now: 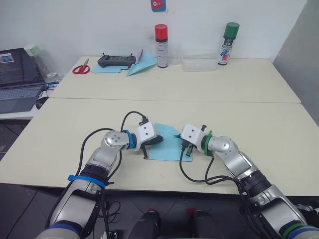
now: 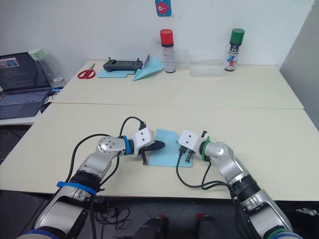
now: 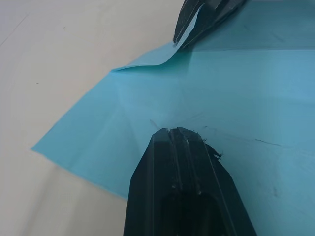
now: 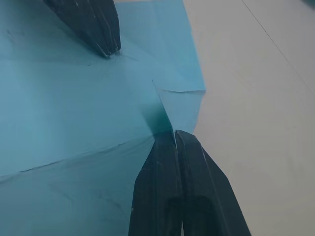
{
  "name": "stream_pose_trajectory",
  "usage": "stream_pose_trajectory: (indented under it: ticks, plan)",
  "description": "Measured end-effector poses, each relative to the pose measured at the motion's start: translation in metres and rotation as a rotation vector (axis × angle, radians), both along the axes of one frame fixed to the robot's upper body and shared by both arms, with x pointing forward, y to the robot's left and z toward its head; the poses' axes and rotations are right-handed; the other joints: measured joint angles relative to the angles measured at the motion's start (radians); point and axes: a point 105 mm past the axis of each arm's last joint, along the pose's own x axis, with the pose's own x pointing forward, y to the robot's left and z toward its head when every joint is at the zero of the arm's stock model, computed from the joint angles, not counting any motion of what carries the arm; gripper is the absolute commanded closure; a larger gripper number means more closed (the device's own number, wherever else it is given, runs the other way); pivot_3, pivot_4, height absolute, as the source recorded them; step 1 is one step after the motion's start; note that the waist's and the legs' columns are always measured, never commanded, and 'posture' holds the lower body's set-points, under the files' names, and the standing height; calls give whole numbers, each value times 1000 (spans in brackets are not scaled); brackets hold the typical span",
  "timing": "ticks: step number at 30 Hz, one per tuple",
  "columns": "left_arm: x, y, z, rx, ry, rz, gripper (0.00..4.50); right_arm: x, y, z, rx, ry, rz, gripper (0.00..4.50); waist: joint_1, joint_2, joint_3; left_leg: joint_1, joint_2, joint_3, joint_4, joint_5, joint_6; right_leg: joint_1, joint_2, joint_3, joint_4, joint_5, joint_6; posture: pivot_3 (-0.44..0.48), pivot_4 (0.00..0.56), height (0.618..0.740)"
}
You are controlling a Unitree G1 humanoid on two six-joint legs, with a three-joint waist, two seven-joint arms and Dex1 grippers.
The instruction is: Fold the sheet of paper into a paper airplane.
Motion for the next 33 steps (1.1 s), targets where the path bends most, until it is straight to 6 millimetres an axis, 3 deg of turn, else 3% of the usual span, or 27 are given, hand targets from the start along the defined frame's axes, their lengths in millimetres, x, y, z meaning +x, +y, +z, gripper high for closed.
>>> stream_pose_trajectory:
  ticks: [6, 15, 22, 27, 30, 33]
  plan:
    - [16, -5, 10, -71, 45, 86, 4500, -2, 4, 2, -97, -87, 85, 4461, -5, -3, 2, -3, 0, 0, 0, 0, -1, -2, 1, -1, 0, 0, 0, 0, 150, 740]
    - [35, -45, 32, -215, 73, 120, 4500, -3, 6, 3, -114, -103, 106, 4461, -8, -7, 4, -3, -1, 3, 0, 1, -2, -2, 1, -1, -1, 0, 0, 0, 150, 740]
    - [32, -55, 12, -138, 146, 94, 4500, -3, 7, 3, -117, -105, 109, 4461, -10, -7, 4, -3, -1, 3, 0, 1, -3, -2, 2, -1, -1, 0, 0, 0, 150, 740]
    - [35, -57, 12, -92, 136, 80, 4500, -3, 7, 3, -114, -100, 104, 4461, -9, -7, 4, -3, -1, 3, 0, 1, -2, -2, 2, -1, -1, 0, 0, 0, 150, 740]
    - [35, -58, 11, -55, 120, 64, 4500, -5, 8, 4, -115, -77, 118, 3947, -8, -7, 4, -2, -1, 3, 0, 1, -2, -1, 2, -1, -1, 0, 0, 0, 150, 740]
    - [35, -58, 10, -44, 111, 57, 4500, -12, 11, 6, -109, -40, 154, 2964, -8, -7, 4, -2, -1, 3, 1, 0, -1, 0, 2, -1, -1, 0, 0, 0, 150, 740]
